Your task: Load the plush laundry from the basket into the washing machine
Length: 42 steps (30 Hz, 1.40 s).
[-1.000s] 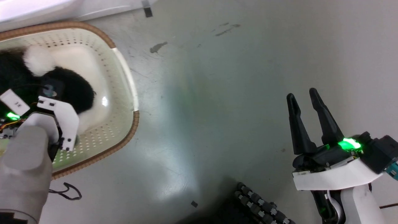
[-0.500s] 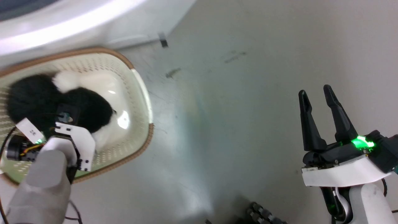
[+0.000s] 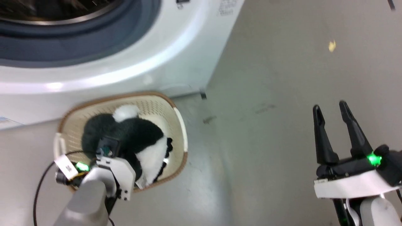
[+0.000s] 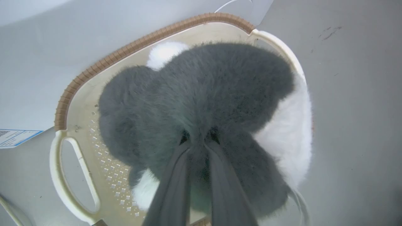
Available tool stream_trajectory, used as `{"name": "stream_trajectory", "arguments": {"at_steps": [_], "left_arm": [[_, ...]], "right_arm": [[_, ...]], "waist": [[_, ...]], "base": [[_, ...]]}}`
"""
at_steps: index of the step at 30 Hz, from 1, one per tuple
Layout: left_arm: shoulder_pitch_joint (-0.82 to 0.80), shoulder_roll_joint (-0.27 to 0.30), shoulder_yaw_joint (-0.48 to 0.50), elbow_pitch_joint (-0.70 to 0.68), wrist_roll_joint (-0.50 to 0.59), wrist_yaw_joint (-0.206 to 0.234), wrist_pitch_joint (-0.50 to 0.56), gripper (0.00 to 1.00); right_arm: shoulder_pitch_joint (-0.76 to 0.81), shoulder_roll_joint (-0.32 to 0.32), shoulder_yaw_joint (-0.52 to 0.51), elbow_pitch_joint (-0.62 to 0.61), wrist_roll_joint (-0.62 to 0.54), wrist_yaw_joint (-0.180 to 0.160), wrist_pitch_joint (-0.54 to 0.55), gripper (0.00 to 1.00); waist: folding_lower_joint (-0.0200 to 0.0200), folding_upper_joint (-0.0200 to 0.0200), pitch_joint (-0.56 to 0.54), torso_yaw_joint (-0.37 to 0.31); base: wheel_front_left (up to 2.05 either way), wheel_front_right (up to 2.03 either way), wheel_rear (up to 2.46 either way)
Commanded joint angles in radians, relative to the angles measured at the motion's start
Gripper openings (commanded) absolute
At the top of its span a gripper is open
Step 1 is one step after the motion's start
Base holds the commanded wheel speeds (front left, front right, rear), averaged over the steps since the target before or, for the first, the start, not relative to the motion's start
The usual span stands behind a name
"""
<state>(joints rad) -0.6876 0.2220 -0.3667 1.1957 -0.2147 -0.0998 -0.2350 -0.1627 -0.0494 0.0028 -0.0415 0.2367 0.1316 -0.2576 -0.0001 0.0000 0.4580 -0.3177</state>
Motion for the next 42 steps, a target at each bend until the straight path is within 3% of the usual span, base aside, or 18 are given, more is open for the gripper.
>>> {"name": "stream_trajectory", "arguments": {"at_steps": [1,5,15,25,33,42], "left_arm": [[0.026,-0.009,-0.002,-0.015,-0.006,-0.004,-0.017,0.00],[0.071,-0.025,0.001,-0.076,-0.016,-0.007,-0.026,0.00],[0.245,-0.016,0.063,-0.478,-0.010,0.022,-0.027,0.00],[0.307,-0.009,0.187,-0.924,0.029,0.052,-0.027,0.00],[0.153,0.020,0.278,-0.971,0.043,0.059,-0.027,0.00],[-0.125,0.124,0.330,-0.819,0.065,0.049,-0.003,0.00]], "right_arm": [[0.026,-0.001,-0.009,0.002,-0.012,-0.001,-0.004,1.00],[0.057,-0.001,-0.024,0.008,-0.030,-0.001,-0.004,1.00],[0.118,-0.001,-0.055,0.003,-0.057,-0.001,-0.004,1.00],[0.119,-0.001,-0.048,-0.017,-0.057,-0.001,-0.004,1.00],[0.083,-0.001,-0.028,-0.022,-0.035,-0.001,-0.004,1.00],[0.020,-0.001,0.012,-0.023,0.022,-0.001,-0.004,1.00]], "waist": [[0.0001,0.0000,-0.082,0.049],[0.0001,0.0000,-0.149,0.077],[0.0001,0.0000,-0.255,0.127],[0.0001,0.0000,-0.219,0.118],[0.0001,0.0000,-0.104,0.052],[0.0001,0.0000,0.070,-0.050]], "base": [[0.00,0.00,0.00],[0.00,0.00,0.00],[0.00,0.00,0.00],[0.00,0.00,0.00],[0.00,0.00,0.00],[0.00,0.00,0.00]]}}
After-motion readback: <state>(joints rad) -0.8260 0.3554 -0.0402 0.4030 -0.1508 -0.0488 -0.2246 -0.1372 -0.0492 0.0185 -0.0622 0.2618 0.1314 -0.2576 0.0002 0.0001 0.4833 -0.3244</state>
